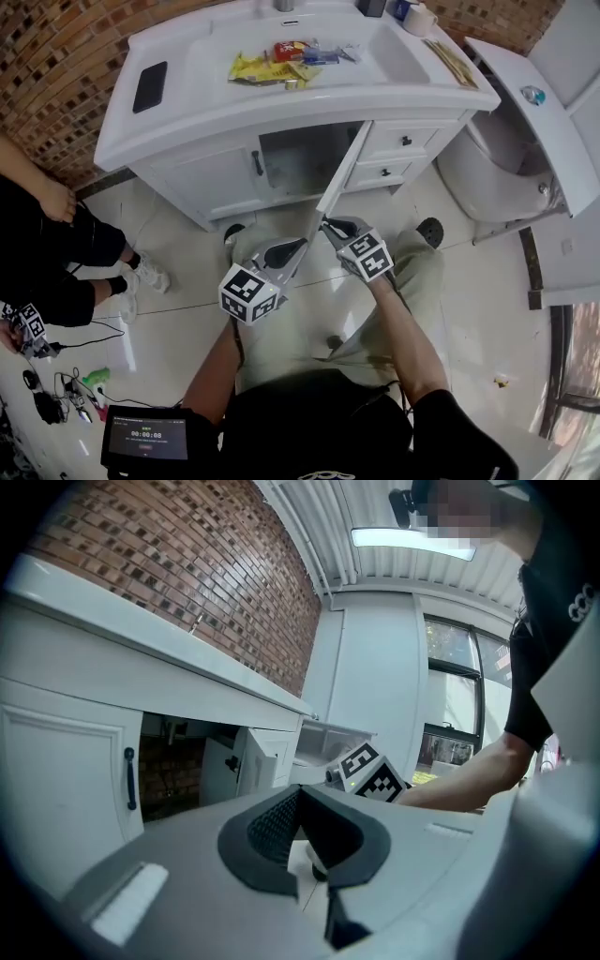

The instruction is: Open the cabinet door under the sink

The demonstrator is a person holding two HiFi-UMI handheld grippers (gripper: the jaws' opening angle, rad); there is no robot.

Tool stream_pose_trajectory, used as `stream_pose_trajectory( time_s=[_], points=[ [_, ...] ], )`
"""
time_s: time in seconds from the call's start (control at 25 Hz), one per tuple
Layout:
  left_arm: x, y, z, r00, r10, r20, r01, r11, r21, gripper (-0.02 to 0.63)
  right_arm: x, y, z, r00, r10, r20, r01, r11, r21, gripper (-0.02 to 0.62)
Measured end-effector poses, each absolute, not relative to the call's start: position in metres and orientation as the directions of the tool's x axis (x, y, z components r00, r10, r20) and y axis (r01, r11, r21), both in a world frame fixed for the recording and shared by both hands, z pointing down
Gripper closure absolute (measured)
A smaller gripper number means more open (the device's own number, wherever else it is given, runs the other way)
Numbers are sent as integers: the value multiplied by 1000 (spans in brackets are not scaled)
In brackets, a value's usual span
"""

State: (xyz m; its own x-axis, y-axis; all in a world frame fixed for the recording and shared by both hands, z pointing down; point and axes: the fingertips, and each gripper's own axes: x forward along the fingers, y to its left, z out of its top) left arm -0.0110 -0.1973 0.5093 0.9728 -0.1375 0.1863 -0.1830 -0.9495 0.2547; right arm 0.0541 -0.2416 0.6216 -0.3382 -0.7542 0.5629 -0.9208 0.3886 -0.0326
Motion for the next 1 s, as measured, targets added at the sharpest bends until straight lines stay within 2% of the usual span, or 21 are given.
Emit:
stream_pose_trajectory(
  time_s=[0.24, 0.44, 0.76, 1.0],
  points=[
    [33, -191, 515, 982, -166, 89, -188, -871, 454, 590, 95, -204, 622, -390, -747, 538, -898, 437, -45, 561],
    [68, -155, 535, 970, -194, 144, -237, -882, 407, 591, 145, -174, 626, -406, -746, 528, -892, 450, -50, 563],
    [90, -137, 551, 928, -337, 161, -373, -820, 433, 591, 222, -162, 626, -423, -753, 504, -889, 452, -70, 571],
    [106, -124, 559, 873, -457, 168, -482, -758, 440, 591, 222, -156, 633, -523, -689, 502, -818, 571, -69, 569]
  ],
)
